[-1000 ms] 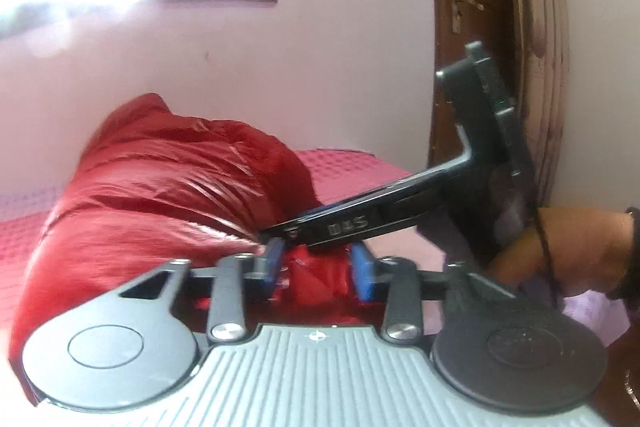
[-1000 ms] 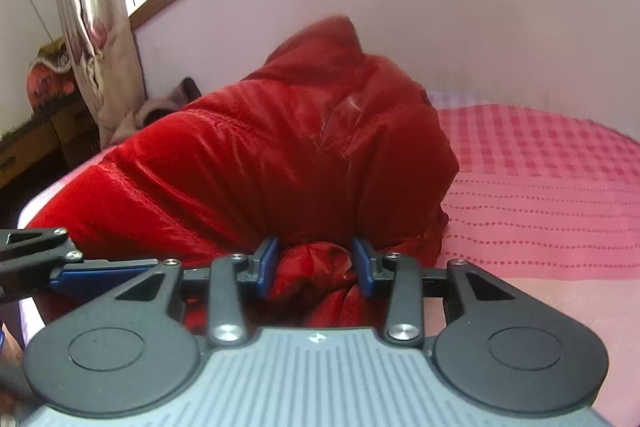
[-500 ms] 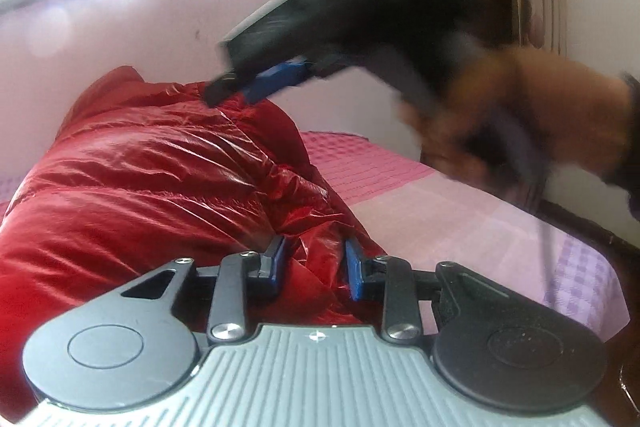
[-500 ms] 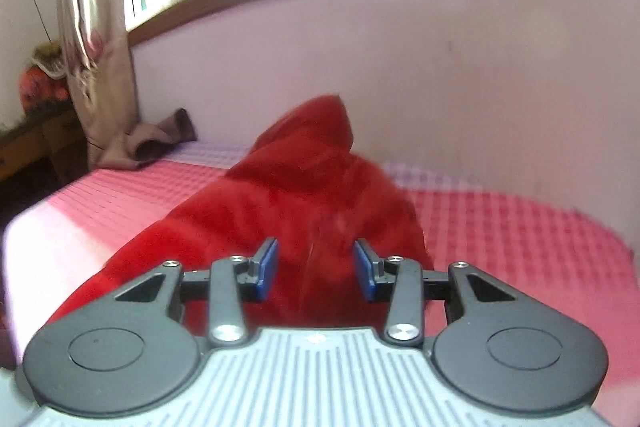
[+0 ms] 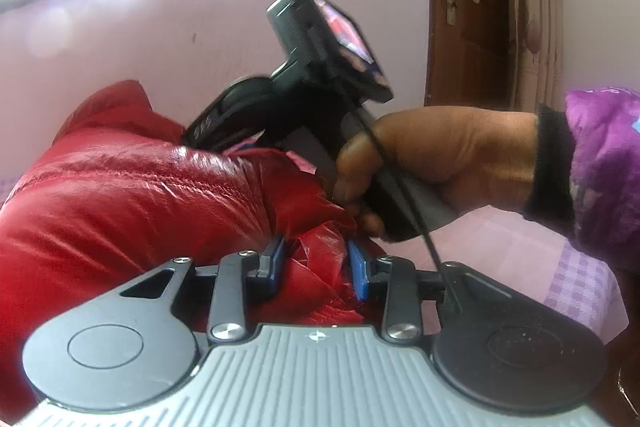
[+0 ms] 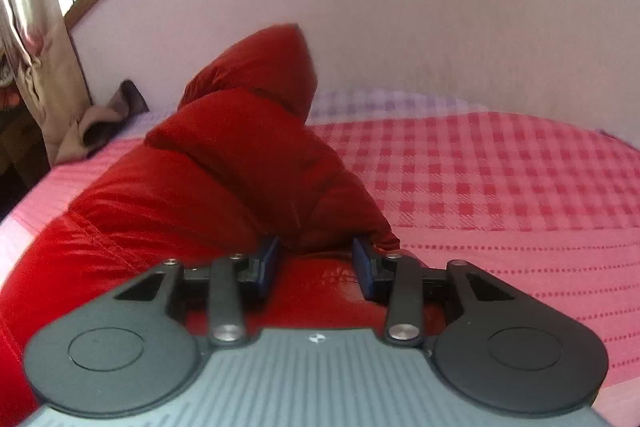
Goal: Fold large clothes
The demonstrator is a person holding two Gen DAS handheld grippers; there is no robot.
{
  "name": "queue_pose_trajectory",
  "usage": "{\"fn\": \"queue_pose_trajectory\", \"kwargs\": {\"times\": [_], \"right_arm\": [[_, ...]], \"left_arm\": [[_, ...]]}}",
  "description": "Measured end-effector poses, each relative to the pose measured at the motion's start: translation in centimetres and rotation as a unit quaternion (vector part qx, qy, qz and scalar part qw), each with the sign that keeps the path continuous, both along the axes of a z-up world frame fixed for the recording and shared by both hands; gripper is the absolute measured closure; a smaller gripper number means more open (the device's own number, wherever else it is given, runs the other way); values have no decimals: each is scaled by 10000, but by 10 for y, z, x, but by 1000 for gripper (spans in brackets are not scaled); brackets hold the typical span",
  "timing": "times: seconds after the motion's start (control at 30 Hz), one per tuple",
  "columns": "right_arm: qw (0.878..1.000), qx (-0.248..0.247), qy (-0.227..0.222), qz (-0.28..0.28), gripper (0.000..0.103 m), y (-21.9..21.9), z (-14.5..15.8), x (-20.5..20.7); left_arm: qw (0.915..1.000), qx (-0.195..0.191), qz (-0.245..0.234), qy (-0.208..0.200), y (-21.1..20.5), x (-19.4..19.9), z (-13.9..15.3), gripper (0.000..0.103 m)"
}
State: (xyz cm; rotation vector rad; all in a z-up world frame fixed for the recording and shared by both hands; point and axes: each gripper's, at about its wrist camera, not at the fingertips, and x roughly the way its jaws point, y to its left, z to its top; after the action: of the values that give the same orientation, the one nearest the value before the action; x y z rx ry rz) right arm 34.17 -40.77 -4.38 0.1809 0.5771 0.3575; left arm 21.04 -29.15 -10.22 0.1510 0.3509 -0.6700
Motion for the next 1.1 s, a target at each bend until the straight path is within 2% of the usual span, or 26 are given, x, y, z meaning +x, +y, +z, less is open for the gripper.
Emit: {"fn": "queue_pose_trajectory", "kwargs": {"times": [0.07, 0.13, 0.2, 0.27, 0.33, 0.47, 0.5, 0.57, 0.63, 0.73, 0.8, 0.83, 0.93, 1.03, 1.1], "right_arm": [[9995, 281, -95, -66, 62, -12, 5, -8], [9961, 852, -216, -114, 50, -29, 12, -24], [9905, 1303, -414, -123, 11, -45, 19, -49], [9909, 1258, -442, -172, 0, -52, 22, -74], [9921, 1181, -402, -149, 0, -59, 16, -99], [9905, 1358, 190, -129, 0, -68, -14, -128], [9881, 1505, 315, -82, 0, -69, -22, -132], [9818, 1840, 477, -11, 0, -68, -34, -133], [9755, 2107, 632, 55, 0, -65, -43, -132], [9747, 2076, 827, 28, 0, -58, -55, -128], [9758, 2000, 879, -38, 0, -55, -60, -123], [9757, 2006, 877, -43, 0, -53, -60, -122], [9718, 2163, 940, -61, 0, -53, -64, -119], [9692, 2257, 987, -5, 0, -52, -66, -117], [9683, 2281, 1017, 14, 0, -51, -66, -114]], "left_arm": [[10000, 38, -9, 31, 1, -1, 1, 66], [10000, 74, -28, 25, 1, -3, 4, 66], [9999, 104, -29, 0, 2, -4, 6, 66], [10000, 89, -34, -12, 3, -5, 7, 64], [9999, 114, -33, -78, 3, -9, 8, 61], [9997, 116, -53, -196, 3, -18, 8, 48], [9996, 114, -56, -233, 3, -21, 8, 46], [9994, 143, -110, -281, 4, -28, 8, 32], [9988, 229, -166, -391, 5, -40, 10, 25], [9983, 297, -216, -452, 15, -56, 14, 23], [9987, 199, -246, -387, 30, -65, 21, 21], [9991, 127, -188, -360, 38, -71, 26, 16], [9990, -299, 208, -243, 74, -69, 44, 9], [9953, -657, 708, -56, 116, -45, 63, 2], [9912, -850, 981, 248, 141, -18, 70, 2]]}}
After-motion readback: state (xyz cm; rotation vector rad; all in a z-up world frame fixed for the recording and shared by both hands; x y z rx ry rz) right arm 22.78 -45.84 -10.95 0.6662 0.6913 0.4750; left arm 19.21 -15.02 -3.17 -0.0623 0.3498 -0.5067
